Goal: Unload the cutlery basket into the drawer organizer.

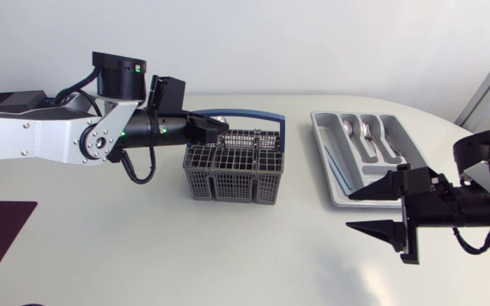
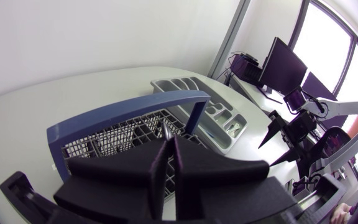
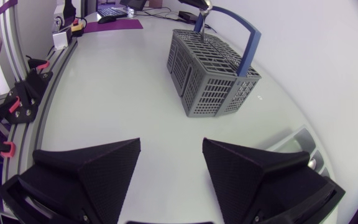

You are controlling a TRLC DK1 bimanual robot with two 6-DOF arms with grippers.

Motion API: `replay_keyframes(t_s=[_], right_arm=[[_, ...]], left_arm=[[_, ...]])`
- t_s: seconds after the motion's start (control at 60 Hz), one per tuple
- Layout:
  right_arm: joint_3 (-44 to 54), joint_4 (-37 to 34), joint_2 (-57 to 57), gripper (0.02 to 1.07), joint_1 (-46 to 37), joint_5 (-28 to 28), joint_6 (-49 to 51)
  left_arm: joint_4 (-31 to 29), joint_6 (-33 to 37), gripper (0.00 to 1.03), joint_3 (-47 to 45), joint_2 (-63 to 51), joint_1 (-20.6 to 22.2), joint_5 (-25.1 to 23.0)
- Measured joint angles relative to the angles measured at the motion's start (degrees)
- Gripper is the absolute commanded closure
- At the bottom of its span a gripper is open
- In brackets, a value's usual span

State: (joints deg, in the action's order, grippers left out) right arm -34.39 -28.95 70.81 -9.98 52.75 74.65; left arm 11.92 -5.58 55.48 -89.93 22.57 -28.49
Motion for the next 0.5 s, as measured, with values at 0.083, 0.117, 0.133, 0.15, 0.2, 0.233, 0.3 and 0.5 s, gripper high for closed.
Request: replay_keyframes(t_s=[0.083,0.117,0.133,0.15,0.2,0.233,0.3,0.5], right_arm=[[0.0,3.3,0.0,0.34,3.7,0.0,-5.1],[0.0,5.4,0.0,0.34,5.4,0.0,-7.9],[0.0,6.5,0.0,0.34,6.1,0.0,-9.2],[0.0,7.6,0.0,0.34,6.9,-0.1,-10.6],[0.0,11.3,0.0,0.34,9.8,-0.4,-15.7],[-0.2,12.8,0.1,0.34,11.6,-0.9,-18.5],[-0.8,15.1,0.5,0.34,15.5,-3.0,-23.5],[-3.7,25.1,4.2,0.34,26.8,-10.6,-37.7]], left_arm=[[0.0,0.0,1.00,-0.2,0.1,0.0,0.0],[0.0,0.0,1.00,-0.2,0.2,0.0,0.0],[0.0,0.0,1.00,-0.3,0.2,0.0,0.0],[0.0,0.0,1.00,-0.3,0.3,0.0,0.0],[0.0,0.0,1.00,-0.3,0.4,0.0,0.0],[0.0,0.0,1.00,-0.3,0.5,0.0,0.0],[0.0,0.0,1.00,-0.4,0.7,0.0,0.0],[0.0,0.0,1.00,-0.6,1.5,0.0,0.0]])
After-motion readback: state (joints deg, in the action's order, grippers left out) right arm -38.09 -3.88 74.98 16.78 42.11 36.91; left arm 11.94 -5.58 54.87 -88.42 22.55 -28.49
